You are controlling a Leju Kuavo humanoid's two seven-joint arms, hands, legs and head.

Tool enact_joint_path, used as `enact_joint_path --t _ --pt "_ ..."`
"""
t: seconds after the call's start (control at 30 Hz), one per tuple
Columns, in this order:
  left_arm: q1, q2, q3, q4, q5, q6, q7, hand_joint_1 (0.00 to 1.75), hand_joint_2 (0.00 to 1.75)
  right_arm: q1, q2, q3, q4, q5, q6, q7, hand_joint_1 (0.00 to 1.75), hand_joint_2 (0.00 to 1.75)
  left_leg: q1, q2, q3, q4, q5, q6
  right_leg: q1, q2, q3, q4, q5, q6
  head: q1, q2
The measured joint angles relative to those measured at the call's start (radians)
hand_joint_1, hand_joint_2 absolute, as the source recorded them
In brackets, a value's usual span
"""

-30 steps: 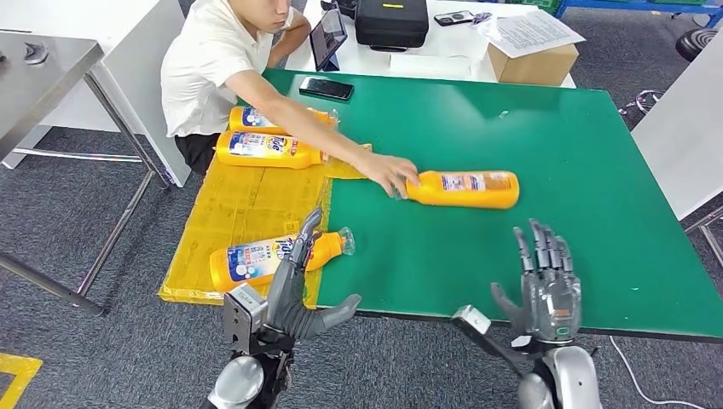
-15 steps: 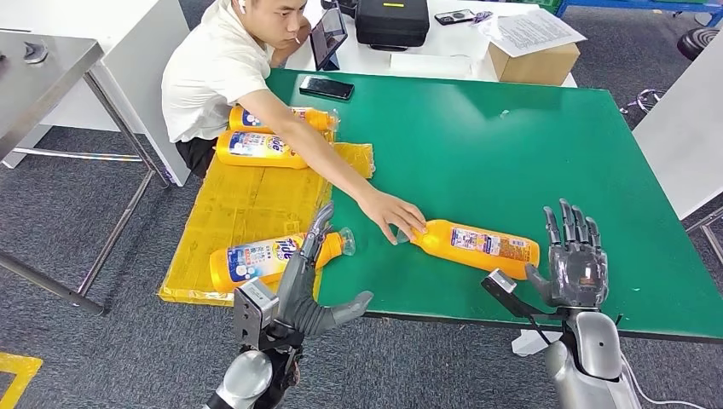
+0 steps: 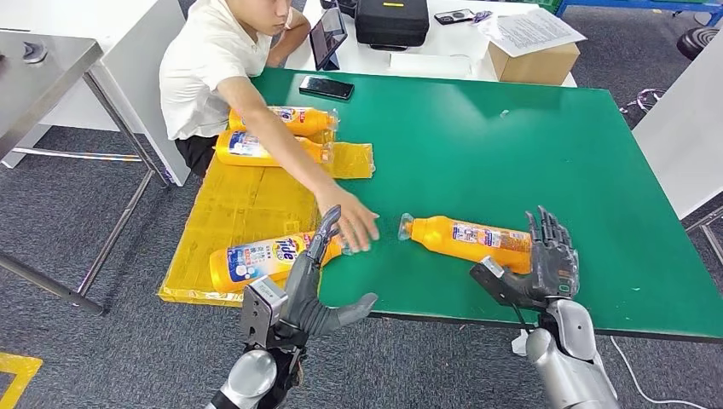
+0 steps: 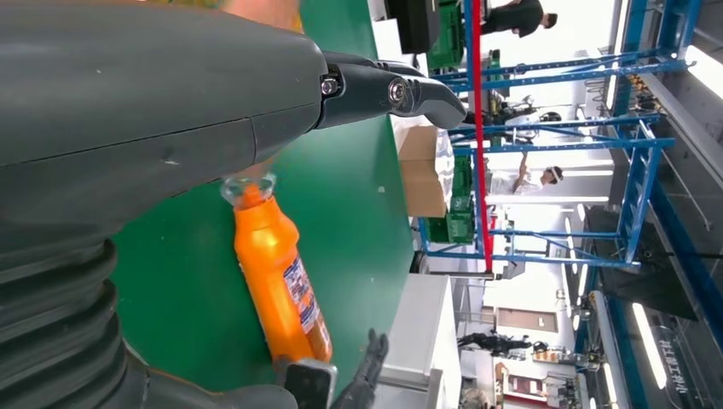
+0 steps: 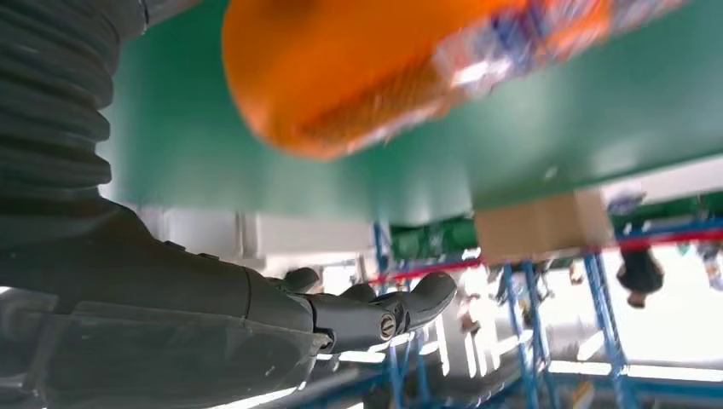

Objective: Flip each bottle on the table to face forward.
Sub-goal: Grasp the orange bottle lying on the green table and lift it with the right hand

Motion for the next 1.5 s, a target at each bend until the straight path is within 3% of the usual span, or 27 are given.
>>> enact_joint_path --t 0.37,0.57,0.77,0.9,1.03,1.23,1.5 --pt "-0.013 -0.005 -0.004 0.016 0.019 -0.012 0.01 0.0 1.75 -0.076 0.02 0.128 0.11 -0.022 0.062 0.029 0.0 1.75 0.0 0.0 0.0 0.0 0.0 0.0 0.0 0.0 0.0 0.0 0.0 0.0 0.0 0.0" --pt "-0.012 -0.006 -0.005 0.016 0.092 -0.079 0.042 0.0 1.75 -0.125 0.015 0.174 0.181 0.017 0.072 0.127 0.0 1.75 0.0 0.0 0.0 0.0 0.0 0.0 0.0 0.0 0.0 0.0 0.0 0.0 0.0 0.0" --pt "-0.011 -0.006 -0.004 0.016 0.143 -0.124 0.085 0.0 1.75 -0.179 0.01 0.201 0.243 0.099 0.096 0.292 0.0 1.75 0.0 0.0 0.0 0.0 0.0 0.0 0.0 0.0 0.0 0.0 0.0 0.0 0.0 0.0" --pt "-0.007 -0.006 -0.001 0.016 0.183 -0.163 0.111 0.0 1.75 -0.2 0.008 0.205 0.268 0.118 0.11 0.339 0.0 1.75 0.0 0.0 0.001 0.0 0.0 0.0 0.0 0.0 0.0 0.0 0.0 0.0 0.0 0.0" --pt "-0.006 -0.006 0.001 0.016 0.182 -0.162 0.112 0.0 1.75 -0.207 0.009 0.206 0.283 0.107 0.123 0.342 0.0 1.75 0.0 0.0 0.001 0.0 0.0 0.0 0.0 0.0 0.001 0.0 0.0 0.0 0.0 0.0" --pt "-0.007 -0.006 0.004 0.016 0.182 -0.162 0.112 0.0 1.75 -0.215 0.01 0.179 0.305 -0.001 0.19 0.261 0.0 1.75 0.0 0.0 0.003 0.0 0.0 0.0 0.0 0.0 0.003 0.0 0.0 0.0 0.0 0.0" --pt "-0.007 -0.006 0.004 0.016 0.182 -0.162 0.112 0.0 1.75 -0.217 0.01 0.175 0.309 -0.006 0.192 0.256 0.0 1.75 0.0 0.0 0.004 0.0 0.0 0.0 0.0 0.0 0.003 0.0 0.0 0.0 0.0 0.0"
